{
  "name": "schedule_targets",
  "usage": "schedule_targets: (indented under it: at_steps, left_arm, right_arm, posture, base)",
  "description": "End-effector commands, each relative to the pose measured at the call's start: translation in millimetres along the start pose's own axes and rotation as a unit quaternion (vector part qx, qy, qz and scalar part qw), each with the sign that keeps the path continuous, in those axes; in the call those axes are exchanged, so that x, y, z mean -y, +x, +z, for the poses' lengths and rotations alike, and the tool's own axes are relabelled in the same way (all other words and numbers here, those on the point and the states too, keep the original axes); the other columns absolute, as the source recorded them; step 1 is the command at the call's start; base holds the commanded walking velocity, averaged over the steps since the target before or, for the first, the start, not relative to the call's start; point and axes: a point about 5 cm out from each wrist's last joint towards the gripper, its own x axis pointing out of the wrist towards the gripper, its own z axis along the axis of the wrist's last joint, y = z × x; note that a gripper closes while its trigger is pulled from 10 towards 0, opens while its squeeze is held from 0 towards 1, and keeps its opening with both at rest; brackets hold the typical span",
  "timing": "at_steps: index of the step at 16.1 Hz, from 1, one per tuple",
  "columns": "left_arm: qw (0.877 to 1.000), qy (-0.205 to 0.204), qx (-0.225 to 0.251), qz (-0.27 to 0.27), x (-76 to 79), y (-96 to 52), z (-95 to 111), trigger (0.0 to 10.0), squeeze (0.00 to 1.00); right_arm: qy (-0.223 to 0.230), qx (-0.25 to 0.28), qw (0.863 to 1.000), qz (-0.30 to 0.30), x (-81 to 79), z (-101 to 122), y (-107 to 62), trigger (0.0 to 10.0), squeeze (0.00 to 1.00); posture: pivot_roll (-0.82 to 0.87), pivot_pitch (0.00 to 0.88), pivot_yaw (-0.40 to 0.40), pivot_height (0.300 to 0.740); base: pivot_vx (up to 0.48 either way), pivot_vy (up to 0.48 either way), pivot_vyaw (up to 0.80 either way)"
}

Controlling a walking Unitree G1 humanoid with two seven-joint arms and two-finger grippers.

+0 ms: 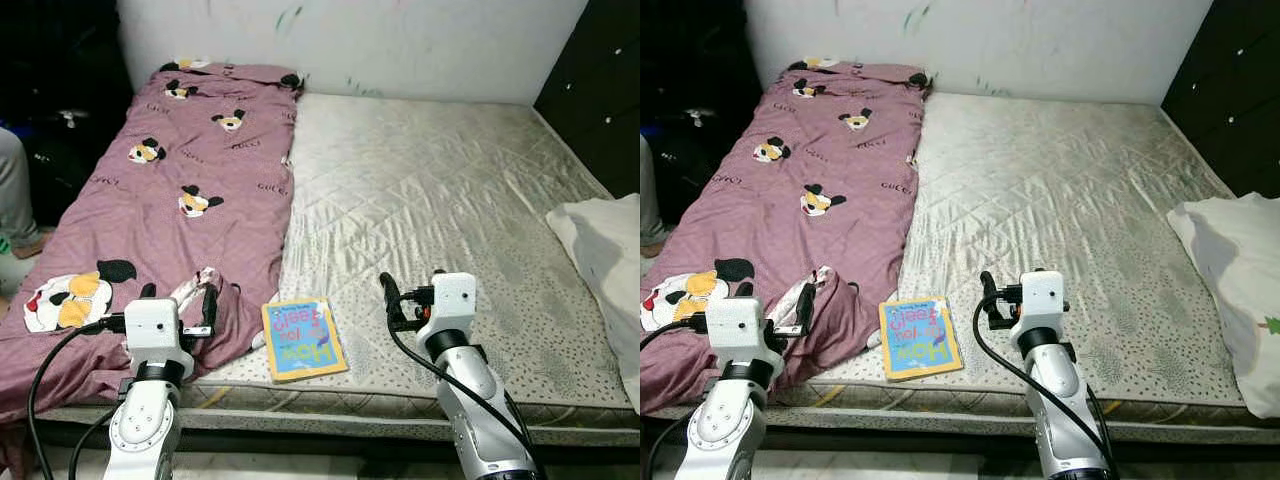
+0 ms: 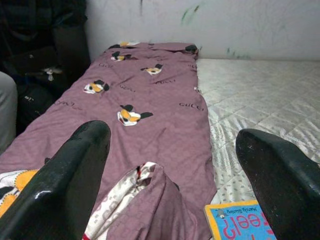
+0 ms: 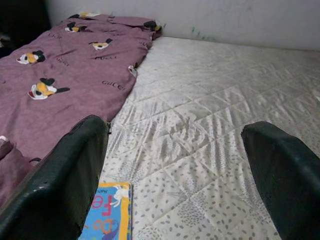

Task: Clean up the room

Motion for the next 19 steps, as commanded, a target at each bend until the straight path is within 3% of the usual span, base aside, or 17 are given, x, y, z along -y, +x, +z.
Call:
schedule_targets:
  at_steps: [1,15,19]
  left_arm:
    - [1.0,-0.001,0.007,-0.008,1.9,1.4,4.9,10.0,0.0]
    - [1.0,-0.001,-0.002,-0.009,3.7,4.1,3.9,10.0,0.0]
    - [1.0,-0.001,-0.004,-0.007,3.7,4.7,3.7,10.0,0.0]
  right_arm:
    - [-0.002,0.006,1.0,0.007,-0.9,4.3,-0.1,10.0,0.0]
    - [-0.008,0.001,1.0,0.02,-3.8,2.8,-0.2,10.0,0.0]
    - [-0.009,0.001,1.0,0.021,-4.2,2.7,-0.2,10.0,0.0]
  posture:
    - [0.02,0.094,-0.051,0.74]
    - [0.01,0.097,-0.052,0.74]
    - [0.01,0.097,-0.052,0.69]
  base:
    - [0.0,0.0,0.0]
    - [0.0,0.0,0.0]
    - [0.0,0.0,0.0]
